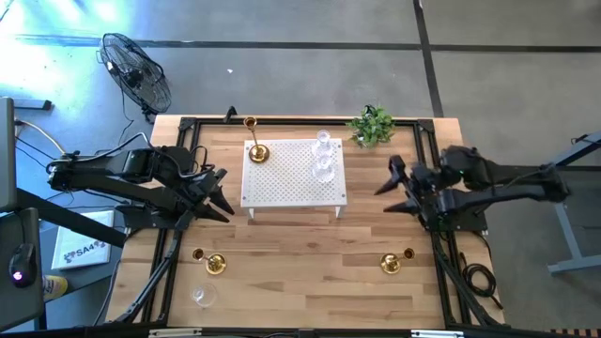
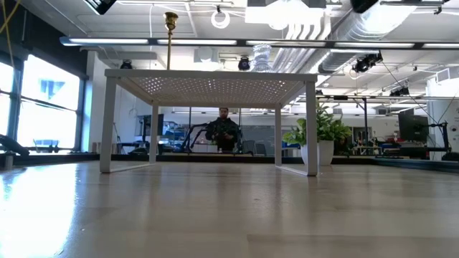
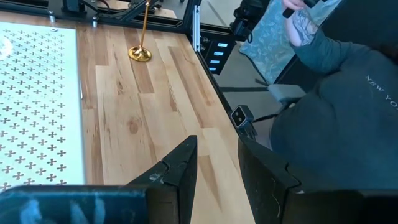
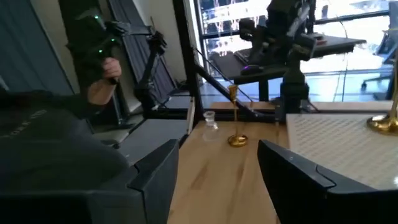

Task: Pick & Place candle stick holders
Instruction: Put the right gold candle holder on the shelf aligned with the other gold candle holder

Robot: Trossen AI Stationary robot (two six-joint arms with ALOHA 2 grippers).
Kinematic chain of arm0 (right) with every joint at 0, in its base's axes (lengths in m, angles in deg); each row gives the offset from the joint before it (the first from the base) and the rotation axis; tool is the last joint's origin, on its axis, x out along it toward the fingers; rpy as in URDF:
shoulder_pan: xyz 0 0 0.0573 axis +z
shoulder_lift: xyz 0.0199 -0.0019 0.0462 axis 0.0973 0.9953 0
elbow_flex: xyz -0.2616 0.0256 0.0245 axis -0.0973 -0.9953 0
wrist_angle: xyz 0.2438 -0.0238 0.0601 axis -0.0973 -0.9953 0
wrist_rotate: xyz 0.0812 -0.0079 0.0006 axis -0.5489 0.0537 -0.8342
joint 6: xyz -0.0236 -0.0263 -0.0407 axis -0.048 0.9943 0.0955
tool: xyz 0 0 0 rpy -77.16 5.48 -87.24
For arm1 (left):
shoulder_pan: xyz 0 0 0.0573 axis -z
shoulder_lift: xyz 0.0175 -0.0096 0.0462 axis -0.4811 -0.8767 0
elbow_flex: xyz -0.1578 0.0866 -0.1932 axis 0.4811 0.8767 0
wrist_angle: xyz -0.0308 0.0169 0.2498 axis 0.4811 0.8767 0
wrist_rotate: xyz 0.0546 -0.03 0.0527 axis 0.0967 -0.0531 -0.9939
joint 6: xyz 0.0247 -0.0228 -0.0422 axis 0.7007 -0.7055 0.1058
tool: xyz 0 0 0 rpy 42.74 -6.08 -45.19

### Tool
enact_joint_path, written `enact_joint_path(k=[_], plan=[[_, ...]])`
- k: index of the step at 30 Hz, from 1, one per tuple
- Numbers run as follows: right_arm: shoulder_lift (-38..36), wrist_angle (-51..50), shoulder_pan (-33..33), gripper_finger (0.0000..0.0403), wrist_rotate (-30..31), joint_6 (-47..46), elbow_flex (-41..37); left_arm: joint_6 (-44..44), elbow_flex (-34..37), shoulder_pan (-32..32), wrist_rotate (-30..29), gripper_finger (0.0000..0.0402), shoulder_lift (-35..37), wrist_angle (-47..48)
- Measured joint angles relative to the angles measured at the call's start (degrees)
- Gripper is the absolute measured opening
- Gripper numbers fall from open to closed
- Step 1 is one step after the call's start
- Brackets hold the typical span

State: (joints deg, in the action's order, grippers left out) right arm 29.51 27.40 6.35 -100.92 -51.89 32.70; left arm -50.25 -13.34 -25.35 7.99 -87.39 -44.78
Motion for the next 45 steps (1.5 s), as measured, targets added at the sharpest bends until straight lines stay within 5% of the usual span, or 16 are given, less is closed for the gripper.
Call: enact_joint_path(k=[7, 21, 28, 34, 45], plan=[[-0.9, -3.9, 14.8, 0.0204, 17.8, -5.0, 0.0, 1.9, 0.0, 0.0, 0.0, 0.0113, 0.0, 1.0], [2.8, -3.1, 34.4, 0.0204, 39.3, -7.6, 4.2, 2.0, 4.7, 0.0, 0.2, 0.0113, 0.0, 0.0], [9.7, -19.5, 40.1, 0.0204, 52.5, -18.6, 14.5, 2.3, 4.7, 0.0, 0.3, 0.0113, 0.0, -0.7], [21.2, -32.4, 43.4, 0.0204, 52.7, -33.7, 25.7, 2.8, 4.7, 0.0, 0.3, 0.0113, 0.0, -0.7], [44.0, -60.0, 44.9, 0.0204, 38.7, -61.3, 50.2, 3.0, 4.7, 0.0, 0.3, 0.0113, 0.0, -0.7]])
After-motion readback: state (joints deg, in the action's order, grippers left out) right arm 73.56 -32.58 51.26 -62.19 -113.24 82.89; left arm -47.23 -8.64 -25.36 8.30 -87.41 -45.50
